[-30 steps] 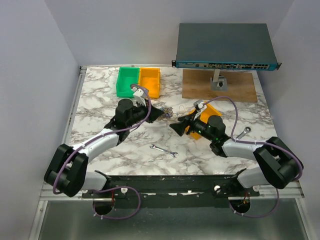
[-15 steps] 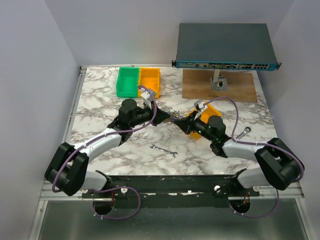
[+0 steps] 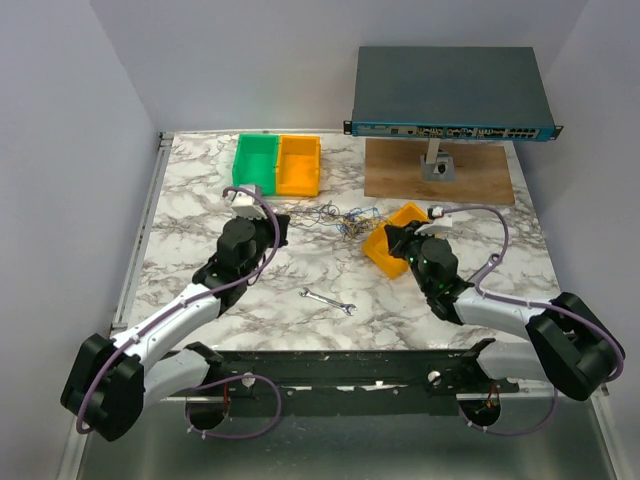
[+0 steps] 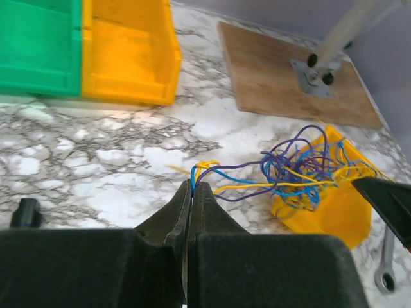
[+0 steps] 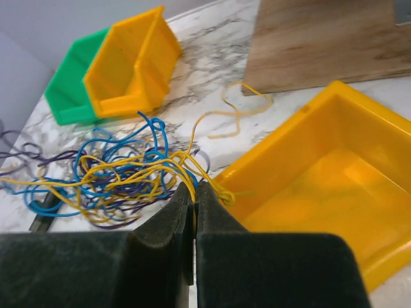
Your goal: Untangle the cables
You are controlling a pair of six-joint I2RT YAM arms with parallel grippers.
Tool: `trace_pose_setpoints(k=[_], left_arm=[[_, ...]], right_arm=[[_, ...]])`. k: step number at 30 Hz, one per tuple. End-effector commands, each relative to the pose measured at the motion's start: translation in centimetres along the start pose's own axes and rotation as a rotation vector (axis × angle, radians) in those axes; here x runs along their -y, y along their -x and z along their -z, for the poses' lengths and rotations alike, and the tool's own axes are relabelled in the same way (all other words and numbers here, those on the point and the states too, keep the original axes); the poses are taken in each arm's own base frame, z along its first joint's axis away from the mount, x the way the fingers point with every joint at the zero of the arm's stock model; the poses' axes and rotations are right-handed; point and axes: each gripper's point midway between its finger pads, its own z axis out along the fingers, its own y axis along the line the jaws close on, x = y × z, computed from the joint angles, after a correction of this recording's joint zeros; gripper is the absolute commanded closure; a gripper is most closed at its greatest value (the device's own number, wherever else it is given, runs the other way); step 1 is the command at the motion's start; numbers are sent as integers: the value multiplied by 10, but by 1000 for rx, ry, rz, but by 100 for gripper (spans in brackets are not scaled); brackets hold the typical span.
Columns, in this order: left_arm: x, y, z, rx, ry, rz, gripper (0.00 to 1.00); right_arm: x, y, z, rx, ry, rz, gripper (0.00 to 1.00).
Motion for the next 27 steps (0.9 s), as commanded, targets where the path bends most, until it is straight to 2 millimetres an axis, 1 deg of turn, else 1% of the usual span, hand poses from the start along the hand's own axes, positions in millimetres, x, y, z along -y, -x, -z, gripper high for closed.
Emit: trace_pose_setpoints(k=[1, 3, 5, 6, 7, 9, 10, 11, 12, 13, 14, 15, 16, 17, 18, 19, 21, 23, 24, 26, 27], left_arm=[[-49, 16, 10, 114, 255, 29, 100], [-54, 13, 10, 101, 286, 31, 100], [-59, 13, 10, 95, 320, 37, 100], [-68, 11, 11, 98, 372, 58, 100], [-82, 7, 15, 98, 451, 82, 100], [-107, 5, 27, 119, 613, 151, 100], [-116, 3, 35, 111, 673, 156, 100], [-121, 6, 40, 123, 713, 165, 100], [-124, 6, 44, 128, 738, 172, 100], [-122, 8, 44, 131, 726, 166, 100], [-114, 11, 38, 133, 671, 157, 100], [-105, 11, 32, 117, 600, 133, 100], [-86, 12, 23, 96, 474, 99, 100], [-64, 12, 14, 77, 335, 51, 100], [-35, 12, 8, 66, 156, -10, 100], [-11, 15, 6, 81, 14, -33, 94], [27, 8, 9, 71, -210, -67, 67], [40, 2, 6, 37, -277, -84, 46], [45, 1, 3, 16, -298, -93, 40], [52, -7, -4, -38, -330, -100, 32], [58, -13, -6, -67, -359, -104, 30]], right_arm=[[45, 11, 6, 91, -230, -43, 99], [49, 12, 8, 99, -254, -56, 99], [48, 14, 8, 106, -253, -59, 99], [49, 15, 8, 112, -258, -62, 99], [52, 17, 9, 123, -277, -63, 99], [67, 21, 13, 157, -364, -94, 99], [75, 23, 16, 175, -416, -114, 99], [83, 23, 20, 191, -466, -148, 99], [85, 23, 22, 195, -482, -163, 99], [81, 23, 20, 187, -456, -153, 99], [74, 24, 18, 177, -409, -133, 99], [60, 21, 14, 146, -330, -118, 99], [47, 20, 11, 125, -252, -93, 99], [29, 16, 9, 90, -148, -56, 99], [15, 13, 7, 68, -63, -14, 99], [0, 8, 6, 35, 23, 5, 99], [-22, 0, 6, -17, 141, 40, 99], [-39, -7, 8, -50, 245, 60, 99], [-48, -9, 11, -61, 299, 69, 99], [-57, -12, 15, -72, 359, 69, 99], [-60, -12, 16, -74, 375, 69, 99]])
